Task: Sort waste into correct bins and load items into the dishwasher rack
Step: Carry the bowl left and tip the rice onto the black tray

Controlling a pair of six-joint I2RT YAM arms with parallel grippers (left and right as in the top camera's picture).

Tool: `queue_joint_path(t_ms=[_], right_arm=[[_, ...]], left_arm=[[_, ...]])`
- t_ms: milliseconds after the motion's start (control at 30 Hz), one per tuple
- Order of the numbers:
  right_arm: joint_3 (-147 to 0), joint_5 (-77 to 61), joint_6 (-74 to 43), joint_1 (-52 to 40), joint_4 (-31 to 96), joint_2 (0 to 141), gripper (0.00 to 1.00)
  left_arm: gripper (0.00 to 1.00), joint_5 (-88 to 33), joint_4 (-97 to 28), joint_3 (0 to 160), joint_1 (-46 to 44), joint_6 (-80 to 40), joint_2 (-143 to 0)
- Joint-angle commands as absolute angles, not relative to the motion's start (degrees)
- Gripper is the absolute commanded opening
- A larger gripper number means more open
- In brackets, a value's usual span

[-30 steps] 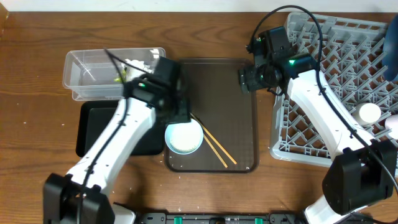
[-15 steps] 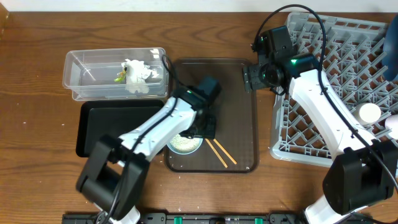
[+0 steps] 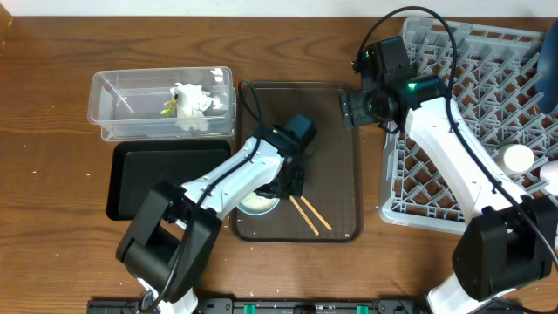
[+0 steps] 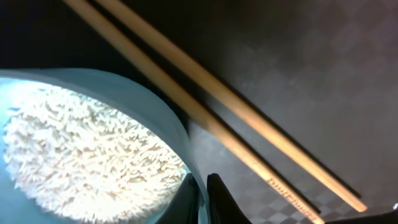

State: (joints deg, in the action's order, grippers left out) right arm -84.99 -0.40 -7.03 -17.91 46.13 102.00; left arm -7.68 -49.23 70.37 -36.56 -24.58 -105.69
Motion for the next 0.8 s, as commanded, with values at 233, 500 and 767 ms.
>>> queue_joint_path(t_ms=[233,500,767], right_arm=[[-84.97,2.39,-7.68,-17.52,46.28,102.0,0.81],[-84.97,2.39,-7.66,-17.28,46.3,101.97,0.81],[-84.97,2.61,-7.68,-17.15,46.98,101.97,0.81]], left_arm=[[0.06,-6.61,-55.59,76.49,-32.71,-20.6,-93.97],[0.06,-15.38,-58.04,76.16,-18.24,-15.84,-89.8],[0.06,-37.91,-54.59,70.11,-0.27,-6.35,-89.8]])
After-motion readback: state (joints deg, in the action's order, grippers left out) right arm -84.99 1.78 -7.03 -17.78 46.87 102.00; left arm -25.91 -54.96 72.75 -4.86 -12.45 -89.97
